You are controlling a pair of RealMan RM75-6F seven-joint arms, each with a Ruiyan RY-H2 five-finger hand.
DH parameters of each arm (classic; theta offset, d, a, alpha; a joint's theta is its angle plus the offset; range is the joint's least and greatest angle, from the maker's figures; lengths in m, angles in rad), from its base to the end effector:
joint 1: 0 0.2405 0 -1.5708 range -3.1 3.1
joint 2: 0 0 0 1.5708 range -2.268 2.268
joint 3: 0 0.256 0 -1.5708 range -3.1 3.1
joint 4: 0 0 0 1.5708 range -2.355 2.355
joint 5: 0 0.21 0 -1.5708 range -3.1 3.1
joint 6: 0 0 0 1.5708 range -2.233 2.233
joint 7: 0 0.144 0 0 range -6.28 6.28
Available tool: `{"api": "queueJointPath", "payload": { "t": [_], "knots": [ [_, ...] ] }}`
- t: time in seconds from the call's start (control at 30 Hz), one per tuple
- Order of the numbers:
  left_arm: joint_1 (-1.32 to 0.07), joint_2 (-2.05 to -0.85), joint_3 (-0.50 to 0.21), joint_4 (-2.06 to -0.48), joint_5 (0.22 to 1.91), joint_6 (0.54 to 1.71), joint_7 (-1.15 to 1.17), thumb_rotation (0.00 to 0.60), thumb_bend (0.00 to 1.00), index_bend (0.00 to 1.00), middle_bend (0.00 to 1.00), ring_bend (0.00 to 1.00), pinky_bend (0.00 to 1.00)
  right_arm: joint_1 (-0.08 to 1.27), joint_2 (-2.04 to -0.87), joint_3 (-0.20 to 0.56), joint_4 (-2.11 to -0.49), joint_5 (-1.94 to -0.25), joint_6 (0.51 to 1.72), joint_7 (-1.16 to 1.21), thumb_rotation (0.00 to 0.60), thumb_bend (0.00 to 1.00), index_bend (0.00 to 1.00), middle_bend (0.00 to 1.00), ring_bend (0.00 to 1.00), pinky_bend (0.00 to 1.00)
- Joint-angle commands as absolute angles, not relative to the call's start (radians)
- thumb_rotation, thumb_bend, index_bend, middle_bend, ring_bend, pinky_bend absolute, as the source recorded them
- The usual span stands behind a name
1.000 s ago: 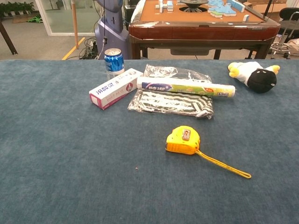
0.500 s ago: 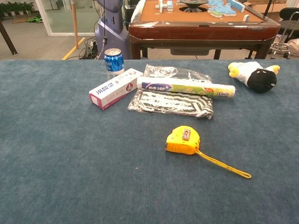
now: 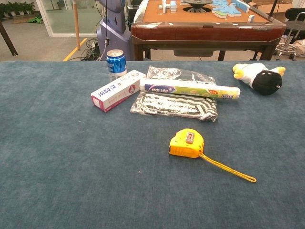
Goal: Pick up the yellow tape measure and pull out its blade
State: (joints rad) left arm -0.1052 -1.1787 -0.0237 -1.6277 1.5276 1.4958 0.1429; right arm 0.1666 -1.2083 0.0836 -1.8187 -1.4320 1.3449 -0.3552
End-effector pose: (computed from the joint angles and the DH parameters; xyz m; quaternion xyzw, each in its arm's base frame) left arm -0.2964 0.1808 0.1351 -0.6233 -0.3589 -0.3757 0.5844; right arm -0.2517 -0.2031 0.1045 0.6456 -0.3856 0.3573 0.5540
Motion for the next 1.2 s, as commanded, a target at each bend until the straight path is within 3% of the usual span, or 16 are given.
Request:
{"api": "queueJointPath", "payload": {
  "t": [0.03, 0.43, 1.2],
  "knots": [
    [-0.101, -1.175, -0.02, -1.63, 1.531, 1.499, 0.141, 0.6, 0.19, 0.11, 0.09, 0.07, 0.01, 0.207, -1.25, 0.094, -1.837, -1.402, 1.3, -0.42, 0.6, 0.05, 0.16, 0.31, 0.32, 0.38],
    [-0.082, -1.158, -0.009, -1.64, 1.551, 1.527, 0.13, 0.6, 0.19, 0.11, 0.09, 0.07, 0.0, 0.362, -1.429, 0.144, -1.827, -1.248, 1.153, -0.604, 0.6, 0.0, 0.08, 0.25, 0.29, 0.38],
    [-0.064, -1.138, 0.006, -1.649, 1.576, 1.54, 0.108, 0.6, 0.19, 0.11, 0.09, 0.07, 0.0, 0.524, -1.738, 0.164, -1.652, -1.108, 1.152, -0.815, 0.6, 0.0, 0.05, 0.21, 0.23, 0.38]
  ]
}}
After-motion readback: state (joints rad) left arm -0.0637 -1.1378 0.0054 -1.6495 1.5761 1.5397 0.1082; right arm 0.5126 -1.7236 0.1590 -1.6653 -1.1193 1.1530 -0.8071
